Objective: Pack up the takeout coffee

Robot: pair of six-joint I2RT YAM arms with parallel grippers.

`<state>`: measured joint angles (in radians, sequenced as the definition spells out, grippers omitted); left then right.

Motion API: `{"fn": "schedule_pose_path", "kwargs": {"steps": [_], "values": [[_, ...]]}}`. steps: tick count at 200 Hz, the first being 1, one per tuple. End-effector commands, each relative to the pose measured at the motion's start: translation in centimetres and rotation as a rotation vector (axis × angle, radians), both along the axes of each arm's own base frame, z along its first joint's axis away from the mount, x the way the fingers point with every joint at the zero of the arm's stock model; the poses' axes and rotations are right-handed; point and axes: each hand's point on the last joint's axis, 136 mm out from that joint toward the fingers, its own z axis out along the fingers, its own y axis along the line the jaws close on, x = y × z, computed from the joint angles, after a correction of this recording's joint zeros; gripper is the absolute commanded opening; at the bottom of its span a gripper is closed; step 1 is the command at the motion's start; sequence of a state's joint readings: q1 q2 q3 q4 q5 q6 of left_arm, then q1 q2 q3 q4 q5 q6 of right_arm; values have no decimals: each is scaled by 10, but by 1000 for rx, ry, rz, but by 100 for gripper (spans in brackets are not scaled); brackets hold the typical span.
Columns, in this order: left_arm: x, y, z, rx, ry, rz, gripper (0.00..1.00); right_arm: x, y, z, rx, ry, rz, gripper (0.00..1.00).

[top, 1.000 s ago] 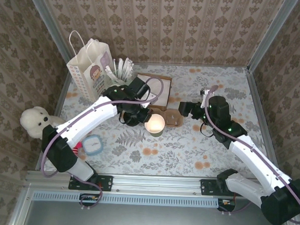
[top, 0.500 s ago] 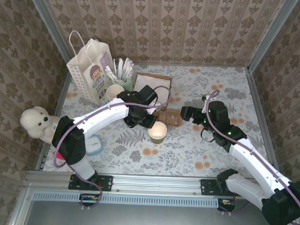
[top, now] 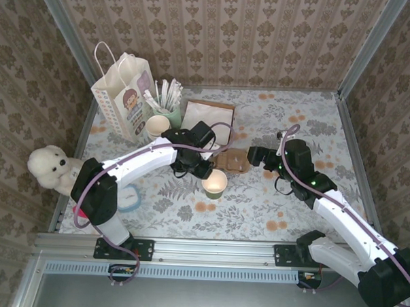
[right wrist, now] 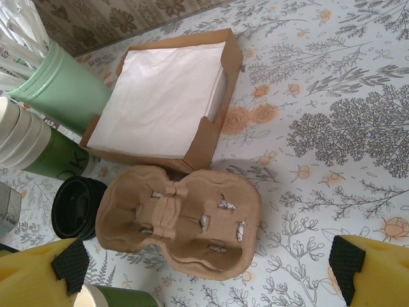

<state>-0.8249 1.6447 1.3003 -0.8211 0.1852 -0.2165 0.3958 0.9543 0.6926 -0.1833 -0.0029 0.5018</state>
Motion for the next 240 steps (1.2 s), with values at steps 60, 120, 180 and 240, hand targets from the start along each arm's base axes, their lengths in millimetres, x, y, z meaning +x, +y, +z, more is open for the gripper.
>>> {"fn": "schedule_pose_path", "kwargs": {"steps": [60,120,180,240], "values": [[2,-4,30,-72,-44,-1,35,1,-3,5,10,-24,-23,100],[29,14,68,-238,-139,189,67,5,2,19,49,-71,-13,100],[55,109,40,-194,-293,841,100,24,-15,35,65,-174,-146,100],[44,146,-1,-145,-248,1100,94,37,-7,39,59,-174,-126,100]]}}
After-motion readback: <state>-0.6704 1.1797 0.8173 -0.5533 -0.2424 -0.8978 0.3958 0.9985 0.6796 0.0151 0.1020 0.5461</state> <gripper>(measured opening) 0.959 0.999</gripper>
